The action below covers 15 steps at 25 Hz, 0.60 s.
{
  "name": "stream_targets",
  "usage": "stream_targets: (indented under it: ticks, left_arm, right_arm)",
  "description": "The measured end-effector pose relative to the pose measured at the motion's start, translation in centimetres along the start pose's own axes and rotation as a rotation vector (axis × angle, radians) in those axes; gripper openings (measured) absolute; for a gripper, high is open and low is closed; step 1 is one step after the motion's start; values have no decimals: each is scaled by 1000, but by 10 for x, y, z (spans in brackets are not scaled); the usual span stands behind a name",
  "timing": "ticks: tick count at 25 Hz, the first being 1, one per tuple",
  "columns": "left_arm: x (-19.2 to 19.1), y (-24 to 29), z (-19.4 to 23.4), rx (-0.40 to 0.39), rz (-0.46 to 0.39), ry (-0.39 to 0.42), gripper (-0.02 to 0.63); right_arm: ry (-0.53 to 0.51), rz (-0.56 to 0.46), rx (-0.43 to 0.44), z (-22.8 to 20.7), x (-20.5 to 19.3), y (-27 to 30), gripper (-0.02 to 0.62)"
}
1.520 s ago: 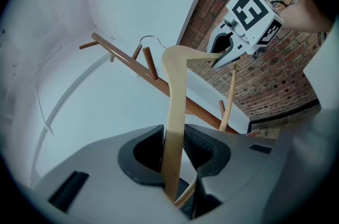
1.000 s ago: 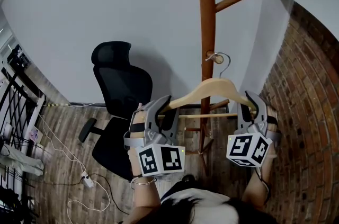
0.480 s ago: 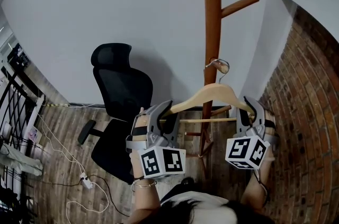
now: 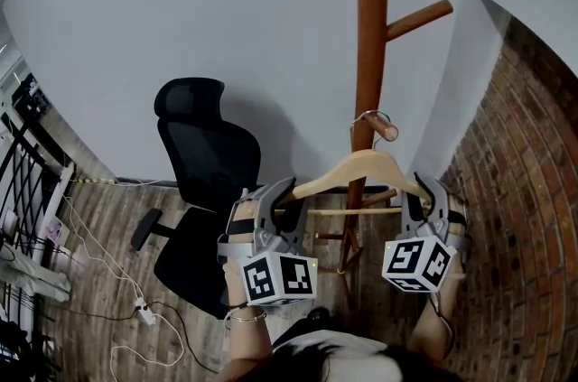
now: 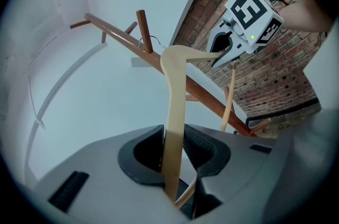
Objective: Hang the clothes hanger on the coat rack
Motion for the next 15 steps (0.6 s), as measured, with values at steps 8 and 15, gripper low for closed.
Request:
stream_targets:
  ticks: [8, 15]
  left_arm:
    - [-6, 9, -3, -14, 1, 3, 110]
    - [-12, 13, -8, -20, 4, 20, 110]
  right_arm:
    - [-1, 16, 3, 3, -3, 7, 100]
    - [-3, 25, 10, 7, -6, 11, 100]
Point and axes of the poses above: the fingertips, and each gripper's own axes: y forward along the fingers, z to its left, x out of its top, the point moved 5 cm from there along -y, backward along the fingers, and after that the axes turned 4 degrees about -y, right-handed, at the moved point
